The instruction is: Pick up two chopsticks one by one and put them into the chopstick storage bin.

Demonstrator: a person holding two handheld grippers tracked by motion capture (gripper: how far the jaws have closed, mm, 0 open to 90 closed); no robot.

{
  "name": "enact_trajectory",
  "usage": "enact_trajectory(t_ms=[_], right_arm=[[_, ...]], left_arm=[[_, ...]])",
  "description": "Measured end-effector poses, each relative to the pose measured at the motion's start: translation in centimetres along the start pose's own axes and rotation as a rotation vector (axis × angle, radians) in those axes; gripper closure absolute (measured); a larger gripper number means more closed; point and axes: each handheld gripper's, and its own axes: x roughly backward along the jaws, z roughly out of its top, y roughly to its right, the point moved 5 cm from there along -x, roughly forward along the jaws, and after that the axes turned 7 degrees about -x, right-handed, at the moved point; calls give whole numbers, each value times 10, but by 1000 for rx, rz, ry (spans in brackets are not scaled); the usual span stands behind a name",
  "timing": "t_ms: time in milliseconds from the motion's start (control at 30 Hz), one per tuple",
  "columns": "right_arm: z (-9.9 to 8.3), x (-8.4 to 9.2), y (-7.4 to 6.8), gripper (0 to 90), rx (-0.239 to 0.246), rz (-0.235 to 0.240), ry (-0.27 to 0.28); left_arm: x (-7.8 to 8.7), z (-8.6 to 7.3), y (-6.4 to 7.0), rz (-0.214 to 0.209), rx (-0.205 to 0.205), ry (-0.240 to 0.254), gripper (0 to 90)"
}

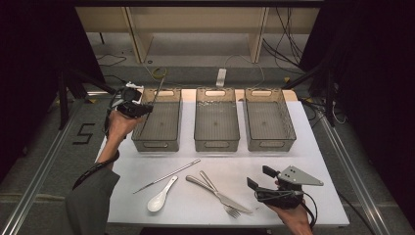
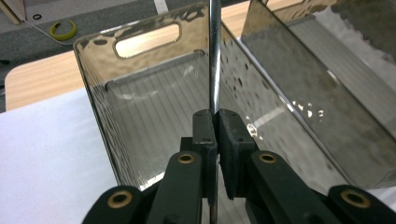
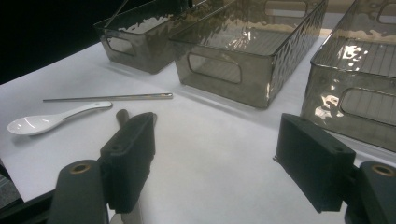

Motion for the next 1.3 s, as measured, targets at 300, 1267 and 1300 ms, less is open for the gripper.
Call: enact_trajectory(t_ms=[300, 1267, 1300], right_arm=[[0, 0, 0, 289, -1, -1, 0], [-1, 0, 0, 287, -14, 1, -2], [-1, 0, 0, 287, -13, 2, -2]], left_arm=[[-7, -10, -1, 1, 9, -19, 848], [16, -17, 30, -112, 37, -41, 390], [19, -18, 36, -127, 26, -37, 369]])
